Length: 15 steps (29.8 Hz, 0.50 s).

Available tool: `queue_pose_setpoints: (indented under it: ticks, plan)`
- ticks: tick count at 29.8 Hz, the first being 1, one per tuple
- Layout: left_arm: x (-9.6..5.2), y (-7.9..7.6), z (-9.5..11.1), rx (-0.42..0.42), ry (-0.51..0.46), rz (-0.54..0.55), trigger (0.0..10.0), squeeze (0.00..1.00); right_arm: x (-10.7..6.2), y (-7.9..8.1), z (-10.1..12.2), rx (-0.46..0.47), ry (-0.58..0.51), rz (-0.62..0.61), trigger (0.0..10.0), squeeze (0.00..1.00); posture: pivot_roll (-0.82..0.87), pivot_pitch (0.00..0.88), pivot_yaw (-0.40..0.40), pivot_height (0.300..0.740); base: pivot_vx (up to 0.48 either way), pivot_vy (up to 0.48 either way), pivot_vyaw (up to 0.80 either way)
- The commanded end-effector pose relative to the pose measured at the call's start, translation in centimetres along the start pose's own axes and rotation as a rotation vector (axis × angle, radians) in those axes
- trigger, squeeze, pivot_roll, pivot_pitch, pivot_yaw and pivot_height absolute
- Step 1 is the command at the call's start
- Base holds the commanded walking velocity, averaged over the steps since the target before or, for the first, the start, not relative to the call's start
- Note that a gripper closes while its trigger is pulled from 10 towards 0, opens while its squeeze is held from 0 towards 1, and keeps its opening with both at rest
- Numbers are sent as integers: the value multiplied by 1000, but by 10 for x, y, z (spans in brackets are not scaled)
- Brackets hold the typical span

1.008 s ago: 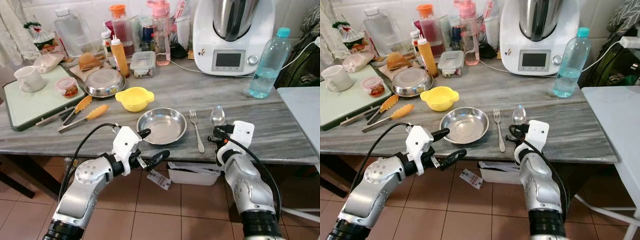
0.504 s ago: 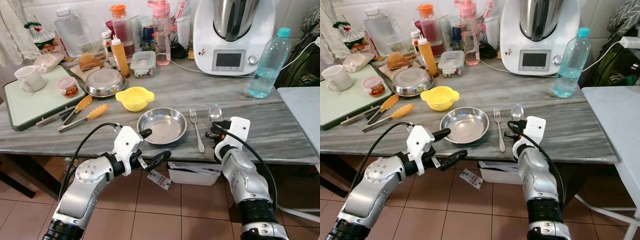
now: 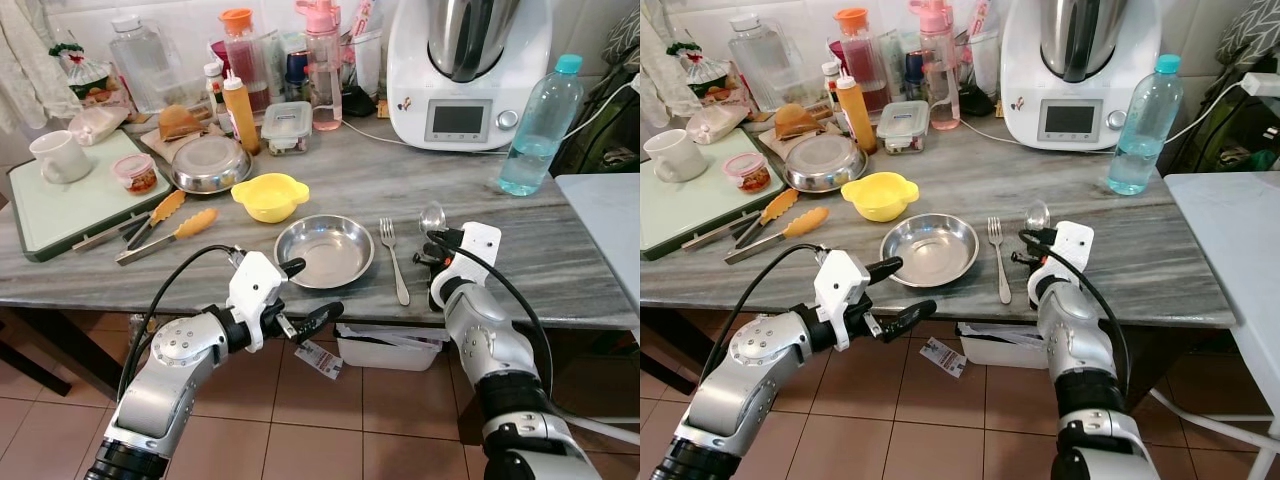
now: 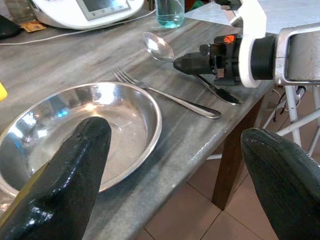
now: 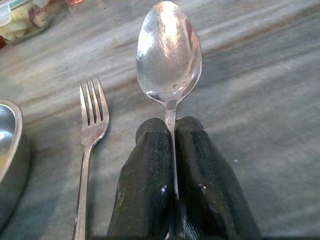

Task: Setting the table

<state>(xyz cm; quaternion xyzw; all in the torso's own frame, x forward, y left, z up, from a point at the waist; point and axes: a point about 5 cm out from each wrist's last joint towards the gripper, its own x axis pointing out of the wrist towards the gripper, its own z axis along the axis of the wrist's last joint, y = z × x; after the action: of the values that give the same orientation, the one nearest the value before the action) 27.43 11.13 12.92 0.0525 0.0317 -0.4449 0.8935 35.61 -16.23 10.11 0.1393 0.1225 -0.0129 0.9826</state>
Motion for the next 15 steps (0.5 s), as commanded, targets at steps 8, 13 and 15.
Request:
queue_pose_setpoints:
  ticks: [8, 13, 15]
  plan:
    - [-2, -1, 3, 18, 9, -6, 10000, 0, 4, 11, -10, 12, 31, 40, 10000, 0, -59, 49, 103, 740, 0, 0, 0]
    - [-1, -1, 2, 19, 11, -7, 10000, 0, 5, 12, -11, 6, 33, 41, 10000, 71, -58, 48, 101, 740, 0, 0, 0]
    - [-1, -1, 2, 19, 12, -6, 10000, 0, 5, 13, -12, 6, 37, 44, 10000, 871, -56, 47, 101, 740, 0, 0, 0]
